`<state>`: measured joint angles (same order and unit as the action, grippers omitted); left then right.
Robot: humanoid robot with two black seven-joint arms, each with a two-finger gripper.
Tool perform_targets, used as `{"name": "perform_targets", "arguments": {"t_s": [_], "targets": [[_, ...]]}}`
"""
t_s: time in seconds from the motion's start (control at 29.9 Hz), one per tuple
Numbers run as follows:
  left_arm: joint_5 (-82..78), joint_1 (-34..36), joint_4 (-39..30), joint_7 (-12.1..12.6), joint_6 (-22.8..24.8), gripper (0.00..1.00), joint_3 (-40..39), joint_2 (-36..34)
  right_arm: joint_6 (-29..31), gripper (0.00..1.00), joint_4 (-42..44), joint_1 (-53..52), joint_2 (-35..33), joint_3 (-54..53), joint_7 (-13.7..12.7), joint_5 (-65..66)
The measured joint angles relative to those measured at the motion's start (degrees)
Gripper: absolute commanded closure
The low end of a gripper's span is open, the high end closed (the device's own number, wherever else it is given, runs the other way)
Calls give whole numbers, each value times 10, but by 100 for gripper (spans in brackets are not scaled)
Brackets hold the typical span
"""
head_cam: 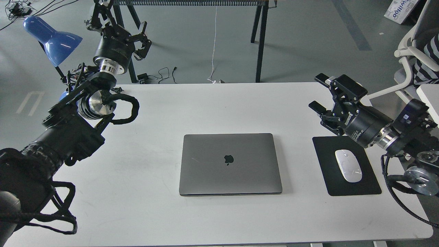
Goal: Close notebook with right arm
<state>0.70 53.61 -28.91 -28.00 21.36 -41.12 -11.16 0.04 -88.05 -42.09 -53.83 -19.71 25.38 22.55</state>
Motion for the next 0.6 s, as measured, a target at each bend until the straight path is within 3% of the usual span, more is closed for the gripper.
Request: {"name": "perform_targets", "arguments": {"t_s": [0.23,0.6], "targets": [[0,0,0,0,0,0,0,0,80,1,168,-80,50,7,-12,-31],[0,0,0,0,0,0,0,0,111,1,391,-149,197,7,-29,-48]]}}
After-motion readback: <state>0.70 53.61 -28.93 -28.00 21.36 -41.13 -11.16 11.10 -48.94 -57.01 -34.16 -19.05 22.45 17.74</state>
